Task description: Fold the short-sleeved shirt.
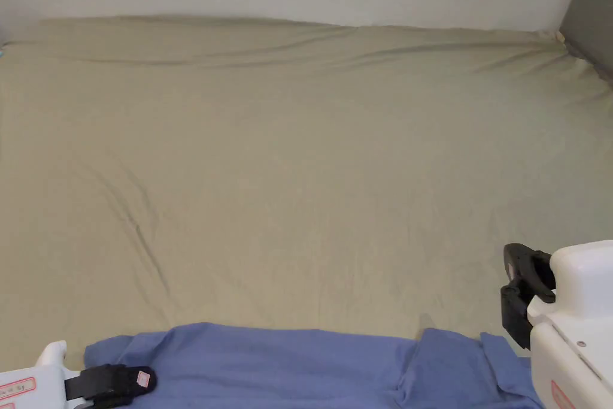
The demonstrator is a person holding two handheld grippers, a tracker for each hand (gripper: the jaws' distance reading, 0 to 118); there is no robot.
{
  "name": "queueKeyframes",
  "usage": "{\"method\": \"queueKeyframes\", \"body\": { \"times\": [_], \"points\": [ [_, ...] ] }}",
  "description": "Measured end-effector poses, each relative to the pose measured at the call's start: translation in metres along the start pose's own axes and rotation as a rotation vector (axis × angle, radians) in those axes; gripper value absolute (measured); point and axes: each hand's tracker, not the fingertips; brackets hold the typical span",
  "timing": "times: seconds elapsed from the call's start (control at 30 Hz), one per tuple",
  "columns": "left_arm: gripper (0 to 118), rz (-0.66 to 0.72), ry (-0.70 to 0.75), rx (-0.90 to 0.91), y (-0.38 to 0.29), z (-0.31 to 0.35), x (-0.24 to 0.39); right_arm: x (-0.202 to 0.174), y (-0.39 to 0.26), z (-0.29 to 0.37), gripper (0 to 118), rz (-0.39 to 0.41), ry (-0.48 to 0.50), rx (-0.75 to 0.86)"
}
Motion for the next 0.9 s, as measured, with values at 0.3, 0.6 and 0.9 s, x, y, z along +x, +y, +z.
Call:
{"method": "queueKeyframes", "body": {
  "times": [0.3,0.6,0.9],
  "points": [
    [13,-0.073,0.07,0.087,0.004,0.034,0.02,0.023,-0.006,0.007,3,-0.028,-0.058,-0.01],
    [13,-0.079,0.145,0.148,0.013,0.068,0.013,0.031,-0.008,0.012,3,-0.049,-0.079,-0.007],
    [13,-0.18,0.282,0.146,0.012,0.106,0.056,0.031,-0.007,0.008,3,-0.057,-0.074,-0.005]
  ]
}}
